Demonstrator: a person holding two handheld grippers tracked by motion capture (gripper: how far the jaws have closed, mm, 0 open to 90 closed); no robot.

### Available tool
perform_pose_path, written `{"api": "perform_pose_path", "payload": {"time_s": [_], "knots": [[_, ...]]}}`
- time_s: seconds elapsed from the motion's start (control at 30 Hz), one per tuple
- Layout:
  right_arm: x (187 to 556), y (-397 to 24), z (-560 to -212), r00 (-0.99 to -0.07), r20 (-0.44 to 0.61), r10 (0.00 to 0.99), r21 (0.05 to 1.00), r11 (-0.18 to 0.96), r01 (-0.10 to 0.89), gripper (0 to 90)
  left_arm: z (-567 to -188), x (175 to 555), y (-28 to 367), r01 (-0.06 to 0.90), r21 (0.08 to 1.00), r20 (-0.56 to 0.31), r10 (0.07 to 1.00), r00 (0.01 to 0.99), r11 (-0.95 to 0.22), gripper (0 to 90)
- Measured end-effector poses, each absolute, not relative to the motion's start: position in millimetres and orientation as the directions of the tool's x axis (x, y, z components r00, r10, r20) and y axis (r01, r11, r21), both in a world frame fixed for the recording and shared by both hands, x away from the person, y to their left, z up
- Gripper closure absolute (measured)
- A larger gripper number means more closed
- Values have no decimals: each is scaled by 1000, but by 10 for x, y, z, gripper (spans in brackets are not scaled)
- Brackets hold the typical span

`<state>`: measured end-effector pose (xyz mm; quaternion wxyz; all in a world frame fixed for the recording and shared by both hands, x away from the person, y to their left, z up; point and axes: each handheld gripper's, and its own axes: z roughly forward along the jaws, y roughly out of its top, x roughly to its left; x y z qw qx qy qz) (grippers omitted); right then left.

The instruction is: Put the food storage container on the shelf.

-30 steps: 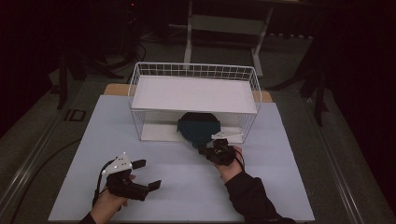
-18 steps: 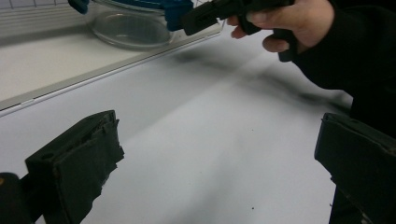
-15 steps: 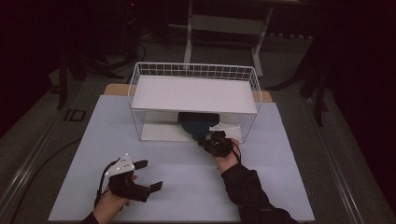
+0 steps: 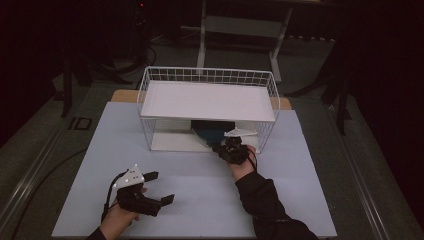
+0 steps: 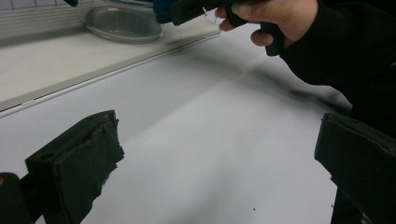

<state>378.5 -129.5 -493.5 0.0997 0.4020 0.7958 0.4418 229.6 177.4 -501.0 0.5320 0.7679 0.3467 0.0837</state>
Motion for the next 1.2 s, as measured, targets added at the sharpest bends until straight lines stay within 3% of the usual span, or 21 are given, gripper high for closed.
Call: {"api": "perform_pose_path", "payload": {"time_s": [0.23,0.33,0.37,0.47,0.5,0.53,0.57,0.6,0.77,0.9,1.2], "knots": [[3744,-1291,-4935,-660,204,723,785,282,551,863,-5004,2293,1765,441,877,-241,618,749,-193,4],[3649,-1286,-4926,-678,212,704,794,279,539,727,-5000,2298,1766,443,877,-246,616,748,-187,4],[3649,-1286,-4926,-678,212,704,794,279,539,727,-5000,2298,1766,443,877,-246,616,748,-187,4],[3564,-1295,-4890,-683,207,700,813,265,518,385,-4991,2292,1760,435,881,-245,608,756,-185,4],[3564,-1295,-4890,-683,207,700,813,265,518,385,-4991,2292,1760,435,881,-245,608,756,-185,4],[3548,-1304,-4882,-680,209,703,819,253,514,325,-4985,2289,1758,432,883,-246,607,756,-181,4],[3511,-1332,-4859,-681,235,694,829,224,513,208,-4982,2288,1758,432,883,-246,606,756,-182,4],[3497,-1344,-4848,-687,241,686,832,218,510,167,-4981,2286,1755,434,884,-249,608,754,-176,4],[3452,-1457,-4795,-716,299,631,816,220,534,182,-4993,2284,1733,442,880,-258,607,752,-174,4],[3391,-1551,-4772,-722,266,638,818,247,519,142,-4988,2277,1717,428,884,-237,605,760,-190,4],[3214,-1839,-4742,-706,238,667,838,226,497,144,-4988,2274,1732,427,884,-237,606,760,-190,4]]}}
